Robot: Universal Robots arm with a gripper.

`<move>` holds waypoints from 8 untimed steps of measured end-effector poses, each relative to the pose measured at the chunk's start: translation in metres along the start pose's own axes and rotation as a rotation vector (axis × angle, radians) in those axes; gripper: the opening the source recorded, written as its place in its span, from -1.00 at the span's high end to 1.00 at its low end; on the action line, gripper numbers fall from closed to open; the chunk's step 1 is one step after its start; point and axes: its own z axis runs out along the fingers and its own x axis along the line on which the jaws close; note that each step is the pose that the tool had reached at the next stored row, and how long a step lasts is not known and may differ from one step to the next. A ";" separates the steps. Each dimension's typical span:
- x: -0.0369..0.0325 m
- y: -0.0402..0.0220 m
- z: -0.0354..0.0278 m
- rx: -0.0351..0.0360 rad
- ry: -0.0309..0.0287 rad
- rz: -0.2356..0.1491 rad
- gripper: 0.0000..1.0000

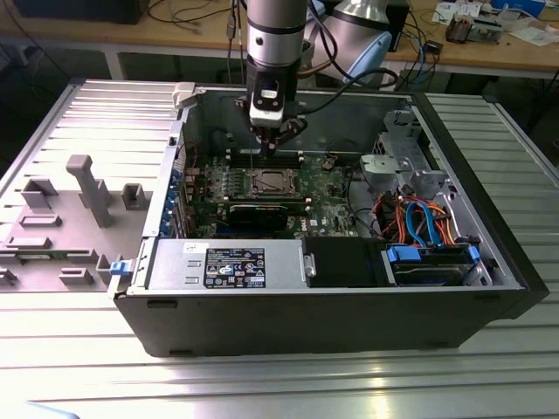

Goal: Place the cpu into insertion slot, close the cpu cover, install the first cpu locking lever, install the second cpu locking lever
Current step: 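Install the first cpu locking lever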

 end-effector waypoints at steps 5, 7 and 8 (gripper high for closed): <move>0.0000 0.0000 0.0000 0.0008 0.0002 -0.066 0.79; 0.0000 0.0000 0.0000 0.0010 0.0002 -0.089 0.79; 0.0000 0.0000 0.0000 0.0011 0.0002 -0.103 0.79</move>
